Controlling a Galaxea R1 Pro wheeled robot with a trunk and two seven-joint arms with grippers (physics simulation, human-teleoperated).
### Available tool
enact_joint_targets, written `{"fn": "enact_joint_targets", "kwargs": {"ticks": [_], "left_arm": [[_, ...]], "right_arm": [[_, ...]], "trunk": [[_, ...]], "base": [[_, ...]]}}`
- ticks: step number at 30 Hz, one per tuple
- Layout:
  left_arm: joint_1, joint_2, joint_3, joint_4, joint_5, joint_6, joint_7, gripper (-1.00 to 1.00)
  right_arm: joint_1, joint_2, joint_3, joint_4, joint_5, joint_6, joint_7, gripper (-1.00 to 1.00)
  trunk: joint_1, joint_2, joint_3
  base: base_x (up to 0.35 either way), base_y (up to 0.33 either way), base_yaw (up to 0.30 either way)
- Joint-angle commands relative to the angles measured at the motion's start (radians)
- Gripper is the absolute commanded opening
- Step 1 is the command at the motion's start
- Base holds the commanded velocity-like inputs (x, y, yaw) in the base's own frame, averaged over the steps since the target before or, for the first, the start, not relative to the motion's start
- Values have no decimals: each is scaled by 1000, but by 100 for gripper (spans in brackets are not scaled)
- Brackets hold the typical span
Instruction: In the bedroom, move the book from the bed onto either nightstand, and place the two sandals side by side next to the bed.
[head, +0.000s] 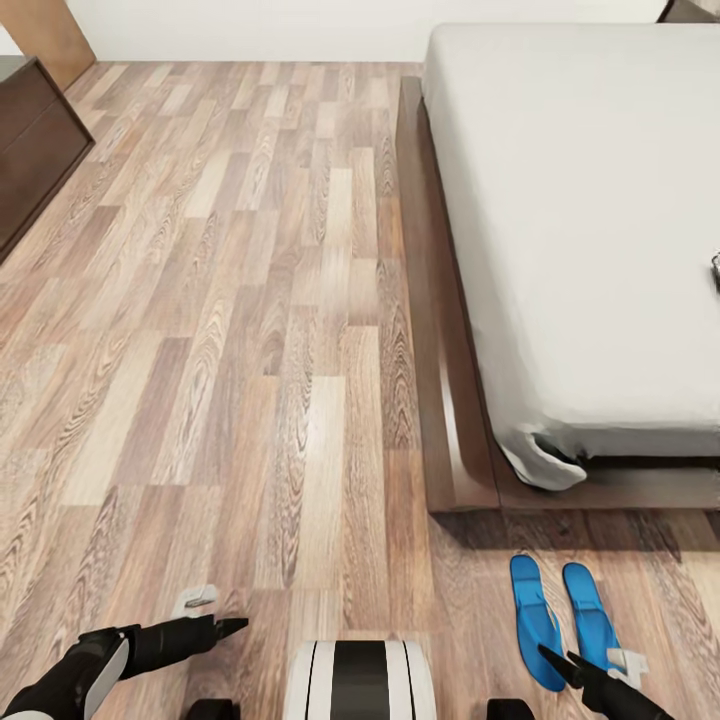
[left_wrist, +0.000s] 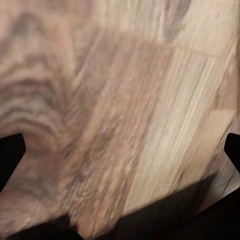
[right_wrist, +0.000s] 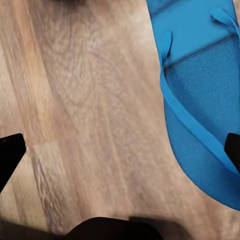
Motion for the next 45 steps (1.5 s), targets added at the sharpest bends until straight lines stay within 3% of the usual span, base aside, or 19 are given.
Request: {"fn": "enact_joint_targets", "kwargs": {"ticks": [1,9,45], "left_arm": [[0,0,2,1,6,8,-2,100],[0,-19,2,4,6,-5,-1,100],[0,-22,0,25,6,-10,2,100]], "right_arm": [[0,0,9,1,-6,-5,5,100],[0,0,8,4,-8,1,12,100],[0,6,9,11,-8,-11,-5,100]], "trunk": [[-1,0,3],[-4,2,34],[-20,10,174]], "base": [[0,0,0],[0,0,0],[0,0,0]]}}
